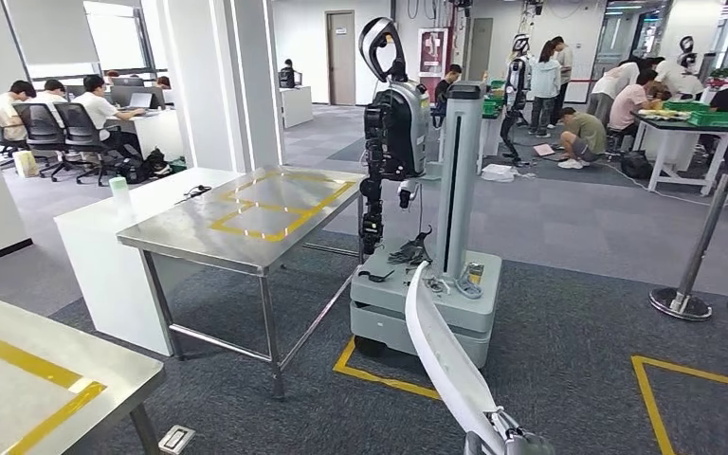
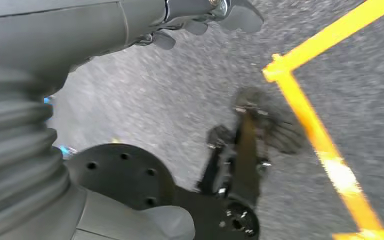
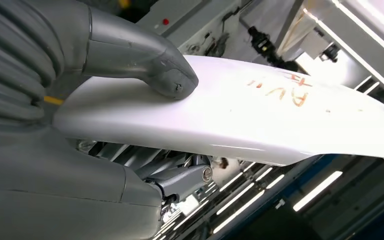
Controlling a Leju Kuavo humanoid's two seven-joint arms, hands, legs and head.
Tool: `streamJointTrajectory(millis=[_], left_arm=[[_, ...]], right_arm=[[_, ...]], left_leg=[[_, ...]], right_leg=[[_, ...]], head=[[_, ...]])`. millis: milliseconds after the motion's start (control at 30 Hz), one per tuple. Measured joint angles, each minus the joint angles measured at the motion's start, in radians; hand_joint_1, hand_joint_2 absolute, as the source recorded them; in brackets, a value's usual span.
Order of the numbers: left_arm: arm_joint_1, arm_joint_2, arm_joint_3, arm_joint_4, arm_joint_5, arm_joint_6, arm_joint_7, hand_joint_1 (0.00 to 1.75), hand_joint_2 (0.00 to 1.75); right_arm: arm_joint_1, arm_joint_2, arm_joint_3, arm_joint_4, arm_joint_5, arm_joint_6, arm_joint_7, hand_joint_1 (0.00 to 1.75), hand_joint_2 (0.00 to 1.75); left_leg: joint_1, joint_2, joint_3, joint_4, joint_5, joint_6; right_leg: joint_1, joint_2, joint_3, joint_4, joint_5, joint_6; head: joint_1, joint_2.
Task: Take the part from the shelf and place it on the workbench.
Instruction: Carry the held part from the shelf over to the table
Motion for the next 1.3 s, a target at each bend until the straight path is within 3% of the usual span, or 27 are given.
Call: streamJointTrajectory(millis=[33, 67, 100, 167, 233, 300, 333, 400, 467, 533, 567, 600, 633, 700, 733, 767, 833, 900, 967, 1033, 1067, 1100, 1133, 1200, 1267, 1300], left_arm=[[-0.002, 0.0, 0.003, 0.0, 0.002, 0.0, -0.009, 0.0, 1.75], [-0.004, 0.0, 0.006, 0.0, 0.001, 0.0, -0.014, 0.0, 1.75], [-0.006, 0.0, 0.008, 0.0, -0.002, 0.0, -0.016, 0.0, 1.75], [-0.014, -0.001, 0.009, 0.0, -0.014, 0.0, -0.016, 0.0, 1.75], [-0.026, -0.004, 0.009, 0.0, -0.025, 0.0, -0.014, 0.0, 1.75], [-0.032, -0.005, 0.009, 0.0, -0.029, 0.0, -0.01, 0.0, 1.75], [-0.032, -0.006, 0.008, 0.0, -0.03, 0.0, -0.008, 0.0, 1.75], [-0.033, -0.007, 0.009, 0.0, -0.033, 0.0, -0.005, 0.0, 1.75], [-0.037, -0.008, 0.009, 0.0, -0.036, 0.0, -0.004, 0.0, 1.75], [-0.039, -0.009, 0.009, 0.0, -0.038, 0.002, -0.002, 0.0, 1.75], [-0.039, -0.009, 0.009, 0.0, -0.039, 0.006, 0.002, 0.0, 1.75], [-0.038, -0.009, 0.009, 0.001, -0.041, 0.012, 0.007, 0.0, 1.75], [-0.036, -0.01, 0.009, 0.001, -0.043, 0.017, 0.012, 0.0, 1.75], [-0.035, -0.011, 0.009, 0.002, -0.045, 0.023, 0.018, 0.0, 1.75], [-0.035, -0.012, 0.009, 0.002, -0.046, 0.026, 0.02, 0.0, 1.75], [-0.034, -0.012, 0.008, 0.002, -0.05, 0.031, 0.022, 0.0, 1.75], [-0.028, -0.011, 0.007, 0.002, -0.064, 0.049, 0.03, 0.0, 1.75], [-0.021, -0.011, 0.005, 0.002, -0.077, 0.063, 0.037, 0.0, 1.75], [-0.02, -0.011, 0.004, 0.003, -0.083, 0.068, 0.038, 0.0, 1.75], [-0.02, -0.011, -0.002, 0.003, -0.096, 0.078, 0.033, 0.0, 1.75], [-0.019, -0.01, -0.007, 0.003, -0.107, 0.085, 0.029, 0.0, 1.75], [-0.018, -0.01, -0.013, 0.003, -0.119, 0.092, 0.024, 0.0, 1.75], [-0.018, -0.009, -0.02, 0.003, -0.13, 0.096, 0.019, 0.0, 1.75], [-0.022, -0.008, -0.032, 0.002, -0.142, 0.099, 0.012, 0.0, 1.75], [-0.027, -0.008, -0.041, 0.0, -0.147, 0.098, 0.009, 0.0, 1.75], [-0.028, -0.008, -0.044, 0.0, -0.148, 0.098, 0.008, 0.0, 1.75]], right_arm=[[0.0, 0.0, 0.0, 0.003, 0.0, 0.0, -0.001, 1.75, 1.75], [-0.001, 0.0, 0.0, 0.004, -0.001, 0.0, -0.001, 1.75, 1.75], [-0.003, 0.0, 0.0, 0.006, -0.001, 0.0, -0.002, 1.75, 1.75], [-0.007, -0.001, 0.0, 0.006, -0.001, 0.0, 0.0, 1.75, 1.75], [-0.01, -0.003, 0.001, 0.006, -0.001, 0.0, 0.004, 1.75, 1.75], [-0.012, -0.006, 0.002, 0.006, 0.0, -0.001, 0.007, 1.75, 1.75], [-0.013, -0.007, 0.002, 0.006, 0.0, -0.001, 0.008, 1.75, 1.75], [-0.016, -0.01, 0.002, 0.006, 0.0, -0.002, 0.008, 1.75, 1.75], [-0.014, -0.016, 0.002, 0.008, 0.0, -0.003, 0.008, 1.75, 1.75], [-0.01, -0.021, 0.002, 0.01, 0.001, -0.002, 0.01, 1.75, 1.75], [-0.008, -0.023, 0.002, 0.011, 0.002, -0.002, 0.01, 1.75, 1.75], [-0.008, -0.023, 0.002, 0.012, 0.004, -0.002, 0.01, 1.75, 1.75], [-0.008, -0.024, 0.002, 0.012, 0.006, -0.002, 0.01, 1.75, 1.75], [-0.009, -0.025, 0.002, 0.012, 0.01, -0.002, 0.01, 1.75, 1.75], [-0.009, -0.025, 0.002, 0.012, 0.011, -0.002, 0.011, 1.75, 1.75], [-0.009, -0.026, 0.003, 0.012, 0.013, -0.002, 0.013, 1.75, 1.75], [-0.014, -0.026, 0.003, 0.012, 0.016, -0.002, 0.015, 1.75, 1.75], [-0.021, -0.026, 0.003, 0.012, 0.018, -0.002, 0.015, 1.75, 1.75], [-0.023, -0.027, 0.002, 0.013, 0.019, -0.002, 0.015, 1.75, 1.75], [-0.022, -0.029, 0.002, 0.018, 0.019, -0.002, 0.016, 1.75, 1.75], [-0.022, -0.03, 0.002, 0.02, 0.019, -0.002, 0.016, 1.75, 1.75], [-0.023, -0.03, 0.002, 0.022, 0.019, -0.002, 0.016, 1.75, 1.75], [-0.025, -0.03, 0.002, 0.024, 0.019, -0.002, 0.016, 1.75, 1.75], [-0.032, -0.03, 0.003, 0.026, 0.02, -0.001, 0.015, 1.75, 1.75], [-0.04, -0.03, 0.004, 0.026, 0.023, 0.002, 0.012, 1.75, 1.75], [-0.044, -0.03, 0.006, 0.027, 0.024, 0.004, 0.011, 1.75, 1.75]], left_leg=[[0.002, 0.004, -0.013, 0.035, -0.009, -0.004], [0.003, 0.007, -0.007, 0.033, 0.001, -0.008], [0.005, 0.015, 0.019, -0.008, 0.026, -0.012], [0.005, 0.056, 0.096, -0.136, 0.08, -0.012], [0.003, 0.083, 0.132, -0.203, 0.1, 0.005], [0.0, 0.066, 0.126, -0.205, 0.104, 0.025], [0.001, 0.054, 0.124, -0.207, 0.107, 0.032], [0.005, 0.033, 0.121, -0.21, 0.114, 0.044], [0.007, 0.01, 0.114, -0.211, 0.12, 0.053], [0.004, -0.019, 0.108, -0.21, 0.123, 0.057], [0.002, -0.034, 0.107, -0.21, 0.124, 0.056], [0.002, -0.049, 0.107, -0.209, 0.125, 0.055], [0.002, -0.064, 0.107, -0.209, 0.127, 0.053], [0.003, -0.092, 0.104, -0.208, 0.132, 0.045], [0.004, -0.104, 0.1, -0.209, 0.135, 0.038], [0.005, -0.115, 0.097, -0.211, 0.139, 0.031], [0.007, -0.132, 0.09, -0.216, 0.146, 0.017], [0.004, -0.093, 0.072, -0.19, 0.127, 0.01], [0.0, -0.027, 0.024, -0.085, 0.065, 0.006], [0.0, -0.001, -0.023, 0.034, 0.011, 0.001], [0.0, 0.003, -0.027, 0.056, 0.008, 0.0], [0.0, 0.007, -0.01, 0.037, 0.023, -0.001], [0.0, 0.017, 0.026, -0.018, 0.05, 0.0], [-0.004, 0.065, 0.102, -0.15, 0.091, 0.009], [-0.01, 0.091, 0.13, -0.206, 0.098, 0.026], [-0.012, 0.081, 0.126, -0.206, 0.1, 0.034]], right_leg=[[0.0, -0.017, -0.001, 0.002, -0.002, 0.0], [-0.002, -0.032, -0.002, 0.005, -0.004, 0.002], [-0.003, -0.047, -0.002, 0.01, -0.007, 0.006], [-0.004, -0.073, -0.003, 0.023, -0.017, 0.017], [0.0, -0.095, -0.003, 0.034, -0.026, 0.03], [0.001, -0.116, 0.002, 0.035, -0.027, 0.041], [-0.001, -0.113, 0.004, 0.036, -0.029, 0.048], [-0.008, -0.06, -0.01, 0.074, -0.061, 0.059], [-0.011, 0.003, -0.066, 0.192, -0.127, 0.064], [-0.01, 0.017, -0.123, 0.306, -0.165, 0.063], [-0.009, 0.018, -0.129, 0.316, -0.156, 0.06], [-0.008, 0.022, -0.114, 0.283, -0.129, 0.056], [-0.008, 0.034, -0.083, 0.217, -0.091, 0.051], [-0.008, 0.085, -0.022, 0.086, -0.041, 0.042], [-0.007, 0.101, -0.006, 0.05, -0.032, 0.04], [-0.005, 0.108, -0.003, 0.039, -0.033, 0.039], [-0.003, 0.084, -0.003, 0.033, -0.026, 0.032], [-0.007, 0.057, -0.001, 0.025, -0.019, 0.018], [-0.006, 0.026, -0.001, 0.021, -0.016, 0.008], [-0.003, -0.006, -0.003, 0.021, -0.017, 0.006], [-0.003, -0.022, -0.004, 0.022, -0.017, 0.005], [-0.002, -0.037, -0.004, 0.023, -0.017, 0.006], [-0.002, -0.051, -0.004, 0.024, -0.018, 0.007], [0.002, -0.077, -0.004, 0.032, -0.023, 0.015], [0.008, -0.097, -0.005, 0.038, -0.027, 0.025], [0.01, -0.107, -0.003, 0.037, -0.027, 0.03]], head=[[0.0, 0.0], [0.0, 0.0], [0.0, 0.0], [0.0, 0.0], [0.0, 0.0], [0.001, 0.0], [0.001, 0.0], [0.002, 0.0], [0.002, 0.0], [0.002, 0.0], [0.002, 0.0], [0.003, 0.0], [0.002, 0.0], [0.002, 0.0], [0.003, 0.0], [0.003, 0.0], [0.004, 0.0], [0.002, 0.0], [0.0, 0.0], [0.0, 0.0], [0.0, 0.0], [0.0, 0.0], [0.0, 0.0], [0.0, 0.0], [0.0, 0.0], [0.0, 0.0]])
